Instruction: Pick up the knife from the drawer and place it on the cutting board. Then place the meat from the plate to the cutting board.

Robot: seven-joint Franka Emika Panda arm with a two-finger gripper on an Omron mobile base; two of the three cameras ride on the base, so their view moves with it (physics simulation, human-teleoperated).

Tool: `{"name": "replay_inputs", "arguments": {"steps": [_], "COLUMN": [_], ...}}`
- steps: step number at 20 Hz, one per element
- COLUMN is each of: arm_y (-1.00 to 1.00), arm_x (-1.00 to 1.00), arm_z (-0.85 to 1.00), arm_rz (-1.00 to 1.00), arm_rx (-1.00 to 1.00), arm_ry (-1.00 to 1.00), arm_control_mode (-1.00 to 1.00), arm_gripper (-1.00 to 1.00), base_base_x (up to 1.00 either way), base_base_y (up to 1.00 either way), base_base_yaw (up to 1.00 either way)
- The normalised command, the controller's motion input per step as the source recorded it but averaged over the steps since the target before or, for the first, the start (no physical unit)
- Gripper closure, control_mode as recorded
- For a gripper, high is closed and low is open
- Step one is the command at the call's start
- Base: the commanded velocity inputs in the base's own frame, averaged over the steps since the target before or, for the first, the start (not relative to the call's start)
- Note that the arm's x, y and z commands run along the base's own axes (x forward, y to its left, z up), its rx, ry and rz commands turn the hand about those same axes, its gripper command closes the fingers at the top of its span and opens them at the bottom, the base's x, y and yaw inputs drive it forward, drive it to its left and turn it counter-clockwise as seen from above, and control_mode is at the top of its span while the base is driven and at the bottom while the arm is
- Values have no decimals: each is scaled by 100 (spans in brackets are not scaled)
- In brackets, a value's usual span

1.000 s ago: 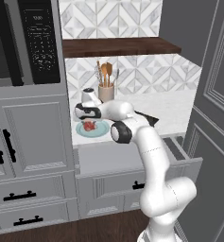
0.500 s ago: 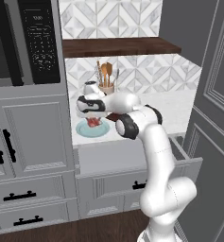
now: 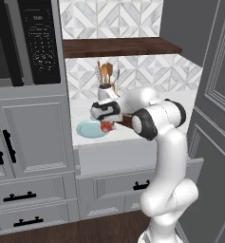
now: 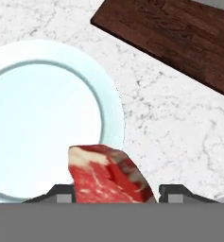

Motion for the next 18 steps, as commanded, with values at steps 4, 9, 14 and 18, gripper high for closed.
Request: {"name": "replay_inputs", "arguments": {"steps": [4,9,14,18], "arm_y": [-99,-94,-79,-54], "arm_x": [3,44,51,22], "arm_z": [19,31,3,-23], "arm_rz": [-11,-5,-1,0], "arm_rx": [0,0,0,0], "arm_ry": [0,6,3,1], "arm_control_mode": [-100,-100,-100,-100], "arm_gripper": [100,100,100,100], "base_base_x": [0,0,0,0], "base_base_y": [0,0,0,0], "base_base_yaw": [0,0,0,0]}}
